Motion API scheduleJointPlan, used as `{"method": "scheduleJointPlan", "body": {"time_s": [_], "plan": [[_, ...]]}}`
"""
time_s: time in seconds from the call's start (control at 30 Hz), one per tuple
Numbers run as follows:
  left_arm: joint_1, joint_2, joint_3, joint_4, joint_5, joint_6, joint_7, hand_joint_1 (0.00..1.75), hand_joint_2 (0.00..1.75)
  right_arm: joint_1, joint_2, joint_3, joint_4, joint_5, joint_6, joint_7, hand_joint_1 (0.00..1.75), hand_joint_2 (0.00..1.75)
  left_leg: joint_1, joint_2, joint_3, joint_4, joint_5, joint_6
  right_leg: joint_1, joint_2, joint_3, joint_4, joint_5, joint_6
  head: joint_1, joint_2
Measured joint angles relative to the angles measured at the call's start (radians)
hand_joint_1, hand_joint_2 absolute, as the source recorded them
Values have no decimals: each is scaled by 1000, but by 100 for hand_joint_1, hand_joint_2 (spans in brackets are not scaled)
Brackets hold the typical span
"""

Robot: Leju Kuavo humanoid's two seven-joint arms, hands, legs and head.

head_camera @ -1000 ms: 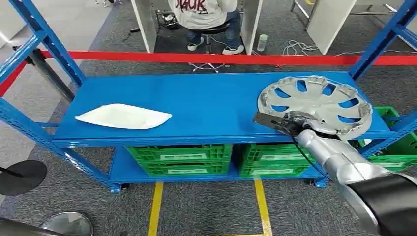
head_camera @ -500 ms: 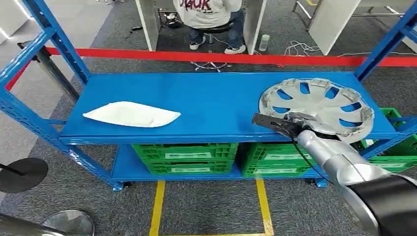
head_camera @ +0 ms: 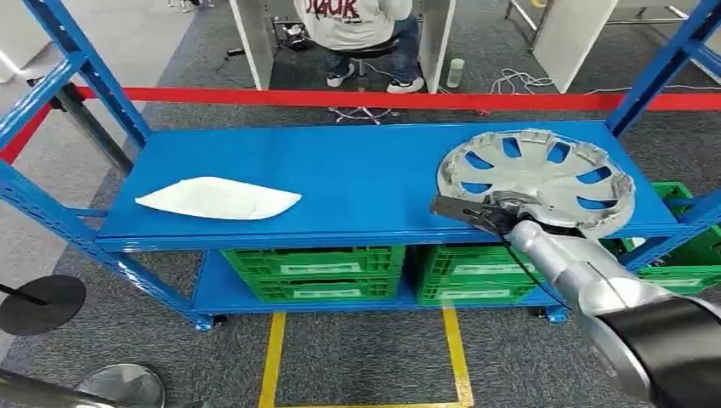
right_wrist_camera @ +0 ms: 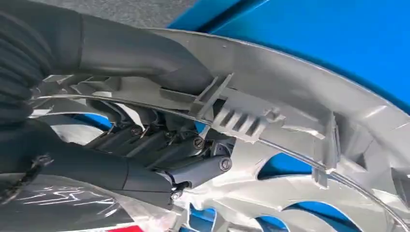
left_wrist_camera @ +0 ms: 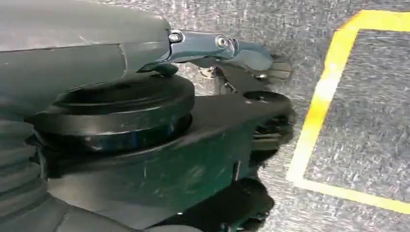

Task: Take the parts from the cabinet and place them on the table.

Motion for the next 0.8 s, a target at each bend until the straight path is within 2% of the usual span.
{"method": "scheduleJointPlan", "body": {"time_s": [0.03,0.07,0.13,0.17,0.2,0.27,0.3,0.33,0.37,0.4,0.43,0.47,0.5,0.57,0.63,0.67,0.7,0.73,0.8], "plan": [[1,0,0,0,-3,4,3,0,175,-2,0,-1,0,0,0,0,175,175,1,1,-4,1,-5,17,0,2,-7,-1,6,7,3,0],[1,0,0,0,-3,5,5,0,175,-2,0,-1,0,1,-1,0,175,175,-1,1,-6,0,-6,20,-1,2,-7,-3,8,11,4,0],[-2,-1,0,0,-12,10,16,0,175,-2,0,-2,0,3,-2,1,175,175,-1,1,-5,-6,-1,36,-4,3,-6,-7,8,21,3,0],[-4,-2,0,0,-23,10,20,0,175,-2,0,-2,1,3,-2,0,175,175,2,5,-4,-9,3,43,-5,6,-22,9,-8,25,5,0],[-5,-2,-2,0,-42,13,23,0,175,-2,0,-2,1,2,-6,-2,175,175,2,6,-5,-9,3,49,-5,6,-45,53,-38,26,12,0],[-6,-2,-12,0,-76,23,28,0,175,6,2,-6,1,-9,-26,-11,175,175,-1,8,-9,-8,3,56,-4,9,-121,216,-109,27,14,0],[-6,-2,-21,0,-86,26,28,0,175,12,4,-14,1,-20,-51,-18,175,175,-2,8,-9,-8,2,56,-4,10,-152,280,-129,28,15,0],[-6,-2,-29,0,-93,27,28,0,175,19,7,-21,1,-29,-75,-26,175,175,-2,8,-9,-8,2,57,-4,10,-174,319,-130,26,14,0],[-6,-2,-30,0,-94,27,28,0,175,21,9,-26,1,-37,-100,-32,175,175,-2,7,-8,-8,1,57,-4,10,-170,306,-113,25,15,0],[-6,-2,-32,0,-94,28,27,0,175,20,13,-33,0,-50,-115,-38,175,175,-2,6,-6,-8,0,57,-5,10,-137,235,-63,22,15,0],[-6,-2,-34,0,-95,29,27,0,175,21,17,-44,0,-66,-132,-45,175,175,-2,5,-3,-7,-2,54,-5,9,-86,129,-10,19,15,0],[-7,-3,-34,0,-96,31,27,0,175,22,20,-53,-3,-89,-153,-56,175,175,-2,4,-1,-7,-5,50,-5,9,-46,46,23,16,15,0],[-8,-3,-35,0,-96,35,26,0,175,26,29,-71,-7,-133,-189,-85,175,175,-7,5,-7,-6,-7,44,-3,9,-14,16,-3,15,14,0],[-8,-3,-35,0,-95,37,19,0,175,36,52,-118,-23,-224,-231,-150,175,175,-8,6,-11,-4,-5,35,0,14,-23,8,1,9,15,0],[-7,-3,-34,0,-95,38,11,0,175,46,65,-170,-49,-304,-264,-212,175,175,-5,6,-8,-8,-6,27,2,14,-23,9,-1,-2,15,0],[-6,-2,-34,0,-94,39,7,0,175,48,78,-190,-68,-333,-278,-235,175,175,-3,5,-9,-2,-17,20,-5,13,-18,3,2,-7,16,0],[-6,-3,-34,0,-93,39,2,0,175,51,87,-208,-91,-366,-294,-263,175,175,-4,4,-18,22,-34,15,-5,13,-17,3,0,-14,11,0],[-6,-3,-34,0,-92,39,-4,0,175,57,100,-224,-117,-400,-305,-294,175,175,-3,4,-48,88,-71,10,-5,14,-15,3,-2,-21,7,0],[-6,-3,-34,0,-88,40,-13,0,175,87,117,-242,-175,-447,-336,-328,175,175,-3,4,-123,245,-137,6,-2,14,-12,3,-5,-26,9,0]]}}
